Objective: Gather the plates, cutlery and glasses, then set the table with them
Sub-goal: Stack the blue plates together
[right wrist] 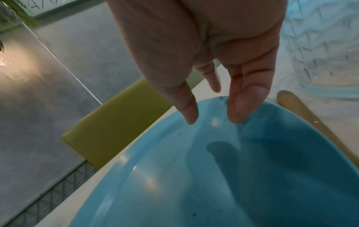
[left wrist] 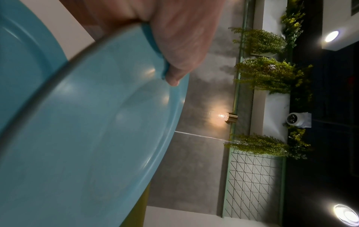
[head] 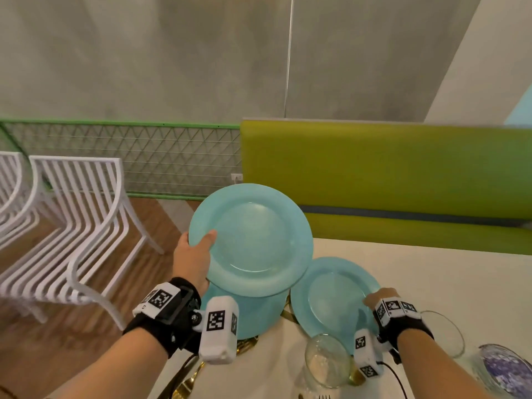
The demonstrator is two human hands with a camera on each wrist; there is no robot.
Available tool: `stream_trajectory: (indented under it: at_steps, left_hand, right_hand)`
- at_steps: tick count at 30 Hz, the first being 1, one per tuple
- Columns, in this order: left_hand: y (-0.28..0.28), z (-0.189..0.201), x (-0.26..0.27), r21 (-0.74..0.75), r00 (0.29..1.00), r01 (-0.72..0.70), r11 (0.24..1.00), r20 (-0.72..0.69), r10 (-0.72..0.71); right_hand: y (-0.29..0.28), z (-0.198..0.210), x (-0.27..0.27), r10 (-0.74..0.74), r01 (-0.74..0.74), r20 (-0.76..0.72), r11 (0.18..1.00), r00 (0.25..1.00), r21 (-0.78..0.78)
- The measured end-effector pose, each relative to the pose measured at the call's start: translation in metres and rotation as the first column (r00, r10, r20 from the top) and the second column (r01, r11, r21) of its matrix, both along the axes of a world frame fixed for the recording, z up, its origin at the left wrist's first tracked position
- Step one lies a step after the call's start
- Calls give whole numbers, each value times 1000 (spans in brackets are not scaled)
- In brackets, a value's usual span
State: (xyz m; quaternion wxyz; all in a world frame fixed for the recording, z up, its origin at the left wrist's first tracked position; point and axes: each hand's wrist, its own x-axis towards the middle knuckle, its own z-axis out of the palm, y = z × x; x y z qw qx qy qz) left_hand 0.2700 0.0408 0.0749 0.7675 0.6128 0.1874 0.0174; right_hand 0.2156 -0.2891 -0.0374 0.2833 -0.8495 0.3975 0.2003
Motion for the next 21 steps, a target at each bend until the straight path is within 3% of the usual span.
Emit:
stream_trajectory:
  at_steps: [2,6,11,15,21]
  left_hand:
    - [-3,-1,0,2,1000,10,1000,0,-10]
    - [-6,-5,3,6,1000,1,1000,-17,-1]
    - [-12,-9,5,-1,999,17,1000,-36,-17]
    - [-18,-10,7,-11,999,23,1000,-46,-23]
    - [-23,-7,6,-22,997,59,998,-48,-60]
  right_hand:
    - [7,13,-10,-6,8,43,999,999,-48]
    - [20,39,-25,112,-112,0,990,994,-89]
    - [2,37,-15,53,-55,-30,996,998,-75]
    - [-14,32,9,108,-104,48,991,993,-82]
    - [-16,59,20,72,-56,277,996,958,-65]
